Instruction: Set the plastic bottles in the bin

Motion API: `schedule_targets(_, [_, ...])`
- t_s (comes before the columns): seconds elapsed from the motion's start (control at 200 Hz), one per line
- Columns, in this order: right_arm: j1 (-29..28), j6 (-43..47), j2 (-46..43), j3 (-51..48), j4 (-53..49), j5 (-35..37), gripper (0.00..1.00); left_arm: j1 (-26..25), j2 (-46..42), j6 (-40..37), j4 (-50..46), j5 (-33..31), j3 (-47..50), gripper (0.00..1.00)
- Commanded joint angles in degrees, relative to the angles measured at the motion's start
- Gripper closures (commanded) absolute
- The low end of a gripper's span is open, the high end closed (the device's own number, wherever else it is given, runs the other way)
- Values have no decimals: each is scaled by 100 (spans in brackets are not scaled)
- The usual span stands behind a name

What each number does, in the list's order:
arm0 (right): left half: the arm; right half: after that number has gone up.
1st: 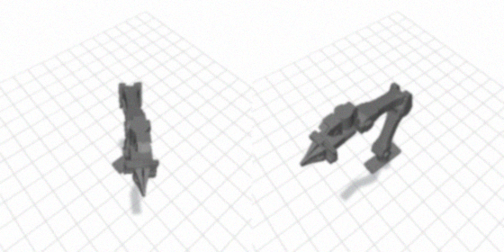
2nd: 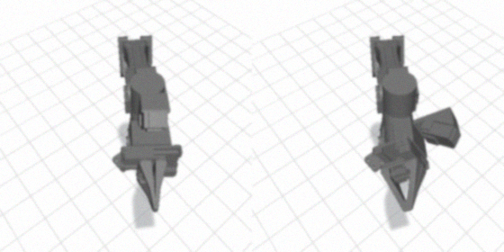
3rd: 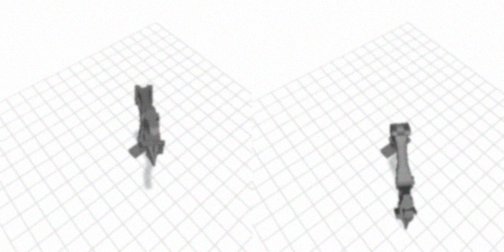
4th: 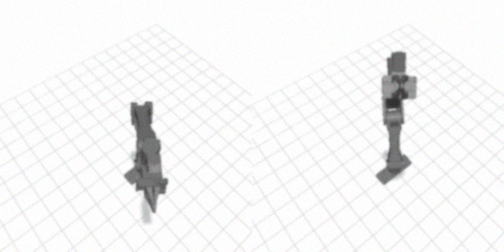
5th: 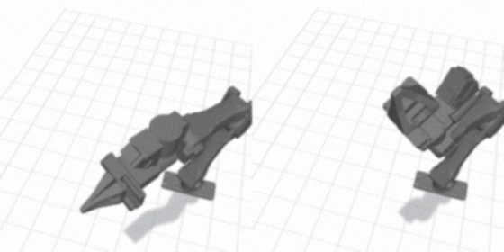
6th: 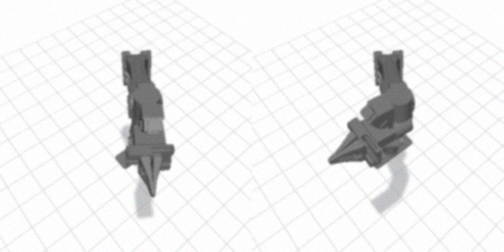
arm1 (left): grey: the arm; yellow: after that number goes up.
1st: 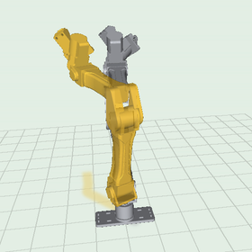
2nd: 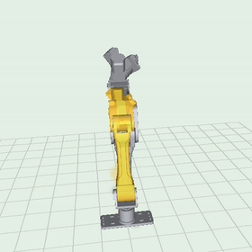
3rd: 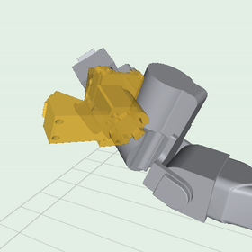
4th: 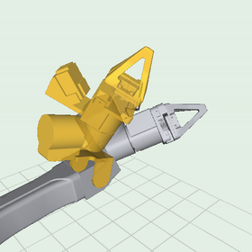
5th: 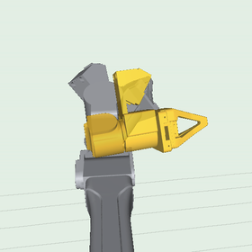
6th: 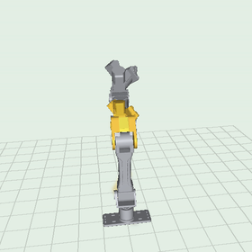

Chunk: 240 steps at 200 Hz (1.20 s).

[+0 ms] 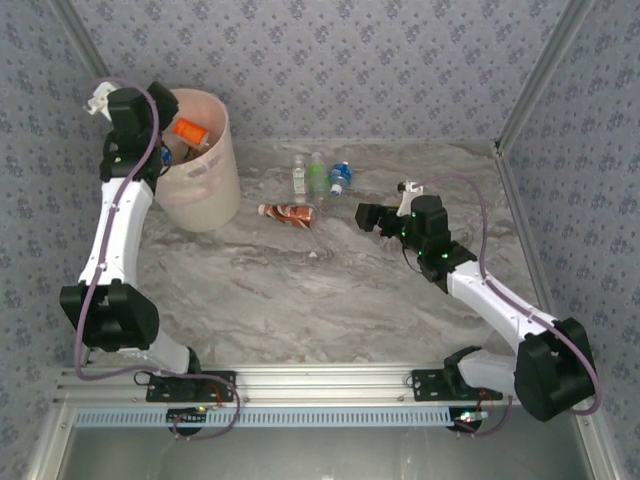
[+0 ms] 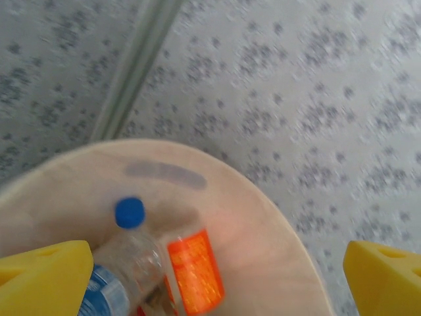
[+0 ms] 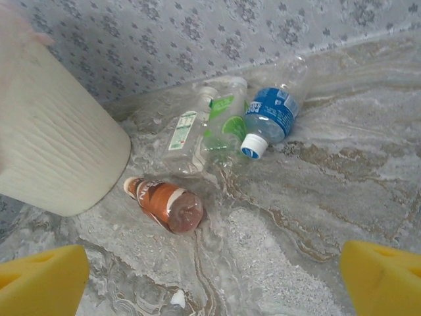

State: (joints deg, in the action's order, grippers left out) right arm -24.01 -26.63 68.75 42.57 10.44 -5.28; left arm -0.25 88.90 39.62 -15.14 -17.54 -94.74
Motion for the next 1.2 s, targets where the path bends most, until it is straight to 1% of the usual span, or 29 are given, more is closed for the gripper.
schedule_targets(0.0, [45,-275,98,173,-7,91,0,-417,-140,-408,-513,-114,-288,2])
schedule_targets(0.06, [51,-345,134,173,2,139,0,-705,-158,-438,-644,-368,-321,2])
schedule_targets(0.18, [85,-476,134,138,2,264,0,-1475,-122,-363,-818,-1159,-391,2])
schedule_targets(0.28, [144,-586,112,84,35,306,0,-2054,105,115,-1332,-1744,-660,2])
schedule_targets(0.39, [214,-680,62,22,22,291,0,-2447,351,950,-1845,-1789,-799,2])
schedule_targets(0.51, [298,-737,-26,-43,-48,279,0,-2838,484,1630,-1921,-1834,-620,2])
schedule_targets(0.56, [334,-739,-75,-47,-144,295,0,-2976,542,1967,-2090,-1884,-575,2])
schedule_targets(0.665, [408,-751,-184,-58,-425,421,0,-3121,654,3021,-2641,-1735,-358,2])
schedule_targets(0.719, [445,-768,-234,-68,-567,506,0,-3154,693,3448,-2522,-1444,-68,2])
schedule_targets(0.819, [548,-781,-291,-40,-788,529,0,-3248,902,3944,-2406,-978,252,2])
schedule_targets(0.974, [625,-780,-377,-6,-1015,510,0,-3386,1407,4427,-2583,-609,307,2])
schedule_targets(1.094, [652,-791,-407,-13,-1090,511,0,-3555,1814,4574,-2457,-481,351,3])
schedule_targets(1.194, [676,-818,-406,-15,-1129,485,0,-3565,2252,4693,-2485,-348,212,6])
